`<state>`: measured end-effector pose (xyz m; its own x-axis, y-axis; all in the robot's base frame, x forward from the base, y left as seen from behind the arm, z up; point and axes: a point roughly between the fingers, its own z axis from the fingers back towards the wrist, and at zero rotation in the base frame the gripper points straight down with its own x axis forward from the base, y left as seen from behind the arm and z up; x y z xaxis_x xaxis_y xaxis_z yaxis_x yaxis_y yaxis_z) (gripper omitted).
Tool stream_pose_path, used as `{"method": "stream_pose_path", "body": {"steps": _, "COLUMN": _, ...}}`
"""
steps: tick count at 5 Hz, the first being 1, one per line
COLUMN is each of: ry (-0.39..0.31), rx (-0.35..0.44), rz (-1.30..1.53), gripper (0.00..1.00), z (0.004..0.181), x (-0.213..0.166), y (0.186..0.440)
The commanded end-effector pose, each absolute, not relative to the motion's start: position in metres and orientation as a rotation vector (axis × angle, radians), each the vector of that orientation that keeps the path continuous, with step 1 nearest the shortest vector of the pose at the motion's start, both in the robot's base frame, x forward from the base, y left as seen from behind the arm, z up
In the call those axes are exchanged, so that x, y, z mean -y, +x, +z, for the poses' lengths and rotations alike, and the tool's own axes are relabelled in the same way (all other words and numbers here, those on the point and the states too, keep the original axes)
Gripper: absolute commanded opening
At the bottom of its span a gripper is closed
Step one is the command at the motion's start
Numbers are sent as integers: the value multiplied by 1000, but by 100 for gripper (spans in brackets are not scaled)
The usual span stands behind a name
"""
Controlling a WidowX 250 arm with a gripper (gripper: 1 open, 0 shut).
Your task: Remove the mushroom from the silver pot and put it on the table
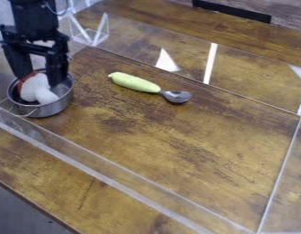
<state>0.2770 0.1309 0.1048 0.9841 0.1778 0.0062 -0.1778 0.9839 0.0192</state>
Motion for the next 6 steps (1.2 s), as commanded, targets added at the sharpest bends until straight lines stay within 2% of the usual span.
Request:
{"method": "stream_pose_path", "body": {"steps": 1, "ry": 34, "rx": 83, "rz": 209, "gripper": 100, "z": 110, "x": -151, "y": 291}}
{"method": "stream_pose_path", "body": {"steps": 4, "ry": 10, "rx": 108, "rz": 248, "gripper": 100, "z": 73, "x": -171, "y": 315}}
{"method": "stream_pose_path", "body": {"steps": 6, "ry": 0, "rx": 115, "rz": 287, "gripper": 100, "z": 58, "x": -186, "y": 336}}
